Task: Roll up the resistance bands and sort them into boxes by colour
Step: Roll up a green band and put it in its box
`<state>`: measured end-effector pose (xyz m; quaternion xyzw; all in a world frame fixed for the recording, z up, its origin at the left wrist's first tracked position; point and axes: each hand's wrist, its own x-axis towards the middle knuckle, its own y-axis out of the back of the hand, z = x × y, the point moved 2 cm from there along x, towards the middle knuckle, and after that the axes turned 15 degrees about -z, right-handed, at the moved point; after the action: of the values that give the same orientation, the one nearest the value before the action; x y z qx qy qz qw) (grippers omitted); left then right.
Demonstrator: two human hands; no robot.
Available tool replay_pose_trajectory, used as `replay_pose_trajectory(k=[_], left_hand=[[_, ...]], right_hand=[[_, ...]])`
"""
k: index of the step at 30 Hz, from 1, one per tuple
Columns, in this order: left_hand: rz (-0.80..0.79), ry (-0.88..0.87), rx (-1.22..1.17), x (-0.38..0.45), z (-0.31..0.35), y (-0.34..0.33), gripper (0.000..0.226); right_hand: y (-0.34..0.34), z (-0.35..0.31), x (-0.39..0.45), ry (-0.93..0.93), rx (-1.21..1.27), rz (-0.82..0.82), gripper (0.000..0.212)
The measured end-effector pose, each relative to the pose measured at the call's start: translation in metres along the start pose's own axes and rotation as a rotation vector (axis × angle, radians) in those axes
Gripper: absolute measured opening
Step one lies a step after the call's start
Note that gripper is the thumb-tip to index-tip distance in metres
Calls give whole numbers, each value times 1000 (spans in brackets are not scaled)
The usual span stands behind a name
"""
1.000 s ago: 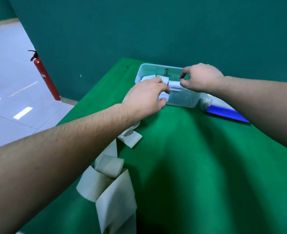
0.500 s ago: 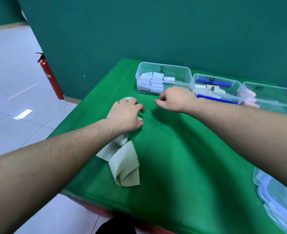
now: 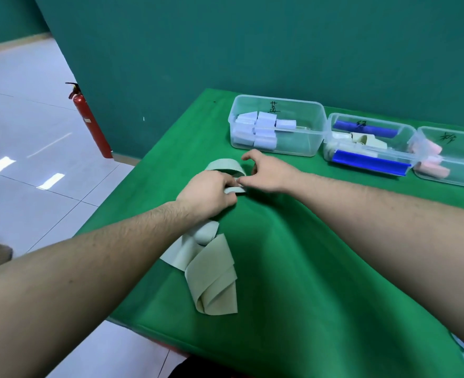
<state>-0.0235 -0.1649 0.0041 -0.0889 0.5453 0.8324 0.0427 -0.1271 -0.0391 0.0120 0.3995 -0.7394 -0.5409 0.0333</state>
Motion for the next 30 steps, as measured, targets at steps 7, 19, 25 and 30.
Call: replay_pose_trajectory(k=[7, 19, 25, 30], left_hand=[[3, -218, -77, -8, 19, -3, 18], [117, -245, -546, -53, 103, -6, 13], [126, -250, -559, -64, 133, -30, 12], [96, -213, -519, -50, 147, -49, 16]], right_hand=[[4, 12, -19, -85, 13, 70, 19], [-10, 80, -165, -150, 557, -320, 18], [-40, 109, -228, -152, 583, -469, 15], [-56, 126, -246, -196, 742, -380, 3]])
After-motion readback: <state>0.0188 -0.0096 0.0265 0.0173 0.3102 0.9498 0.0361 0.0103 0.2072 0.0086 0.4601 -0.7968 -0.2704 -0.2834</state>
